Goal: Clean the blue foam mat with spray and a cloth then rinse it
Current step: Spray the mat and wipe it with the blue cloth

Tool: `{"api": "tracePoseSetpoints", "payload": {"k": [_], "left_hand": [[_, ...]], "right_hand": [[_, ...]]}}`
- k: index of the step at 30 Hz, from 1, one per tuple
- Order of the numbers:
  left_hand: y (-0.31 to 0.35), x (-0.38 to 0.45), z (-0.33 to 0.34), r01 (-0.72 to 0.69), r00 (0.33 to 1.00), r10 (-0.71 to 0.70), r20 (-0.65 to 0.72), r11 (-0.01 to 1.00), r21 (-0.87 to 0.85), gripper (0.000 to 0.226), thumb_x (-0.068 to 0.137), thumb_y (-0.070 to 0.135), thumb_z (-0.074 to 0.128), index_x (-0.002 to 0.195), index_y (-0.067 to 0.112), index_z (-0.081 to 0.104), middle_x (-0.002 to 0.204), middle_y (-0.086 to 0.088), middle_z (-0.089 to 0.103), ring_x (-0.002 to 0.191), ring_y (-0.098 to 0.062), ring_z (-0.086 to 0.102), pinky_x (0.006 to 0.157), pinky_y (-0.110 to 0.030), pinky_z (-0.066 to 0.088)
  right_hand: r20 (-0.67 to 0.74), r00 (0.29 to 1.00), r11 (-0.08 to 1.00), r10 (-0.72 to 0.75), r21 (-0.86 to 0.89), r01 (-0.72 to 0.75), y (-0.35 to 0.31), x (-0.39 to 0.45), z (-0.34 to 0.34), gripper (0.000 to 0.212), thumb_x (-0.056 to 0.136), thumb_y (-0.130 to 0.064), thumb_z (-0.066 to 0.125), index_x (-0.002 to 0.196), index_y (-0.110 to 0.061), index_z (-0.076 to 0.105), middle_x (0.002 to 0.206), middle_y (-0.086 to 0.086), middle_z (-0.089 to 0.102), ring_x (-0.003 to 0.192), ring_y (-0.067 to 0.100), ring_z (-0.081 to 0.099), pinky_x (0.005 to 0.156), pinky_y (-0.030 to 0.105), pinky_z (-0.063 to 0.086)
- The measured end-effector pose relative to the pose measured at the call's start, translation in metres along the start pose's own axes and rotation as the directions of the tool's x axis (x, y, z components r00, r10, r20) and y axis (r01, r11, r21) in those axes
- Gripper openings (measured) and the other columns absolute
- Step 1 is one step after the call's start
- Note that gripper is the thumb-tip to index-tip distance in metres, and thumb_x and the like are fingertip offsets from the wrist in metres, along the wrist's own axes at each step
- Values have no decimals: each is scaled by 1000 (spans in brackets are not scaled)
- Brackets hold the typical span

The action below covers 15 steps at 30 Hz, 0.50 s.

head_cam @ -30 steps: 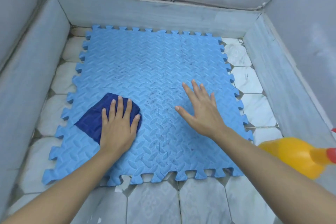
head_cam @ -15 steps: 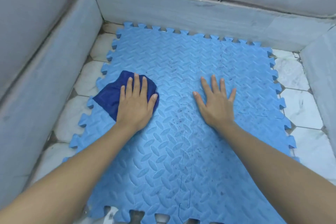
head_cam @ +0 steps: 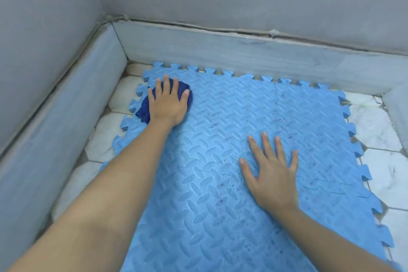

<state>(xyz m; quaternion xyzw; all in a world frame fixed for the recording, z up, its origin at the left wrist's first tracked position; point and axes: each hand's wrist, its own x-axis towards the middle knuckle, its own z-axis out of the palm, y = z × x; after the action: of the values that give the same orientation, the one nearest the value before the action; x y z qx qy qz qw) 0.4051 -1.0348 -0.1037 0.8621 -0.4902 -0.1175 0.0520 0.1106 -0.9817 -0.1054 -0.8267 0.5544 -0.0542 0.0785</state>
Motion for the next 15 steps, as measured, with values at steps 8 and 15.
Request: {"api": "tracePoseSetpoints", "payload": {"k": [8, 15], "left_hand": [[14, -143, 19, -687, 724, 682, 98, 726, 19, 64, 99, 53, 19, 154, 22, 14, 162, 1, 3, 149, -20, 1, 118, -41, 2], [36, 29, -5, -388, 921, 388, 31, 914, 113, 64, 97, 56, 12, 154, 28, 5, 162, 1, -4, 149, -24, -5, 119, -43, -1]], "right_hand": [[-51, 999, 1000, 3, 0, -3, -1, -1, -1, 62, 89, -59, 37, 144, -34, 44, 154, -1, 39, 145, 27, 29, 115, 61, 13], [-55, 998, 1000, -4, 7, 4, 2, 5, -5, 61, 89, -59, 38, 143, -34, 45, 155, -2, 37, 146, 26, 27, 115, 60, 12]]}}
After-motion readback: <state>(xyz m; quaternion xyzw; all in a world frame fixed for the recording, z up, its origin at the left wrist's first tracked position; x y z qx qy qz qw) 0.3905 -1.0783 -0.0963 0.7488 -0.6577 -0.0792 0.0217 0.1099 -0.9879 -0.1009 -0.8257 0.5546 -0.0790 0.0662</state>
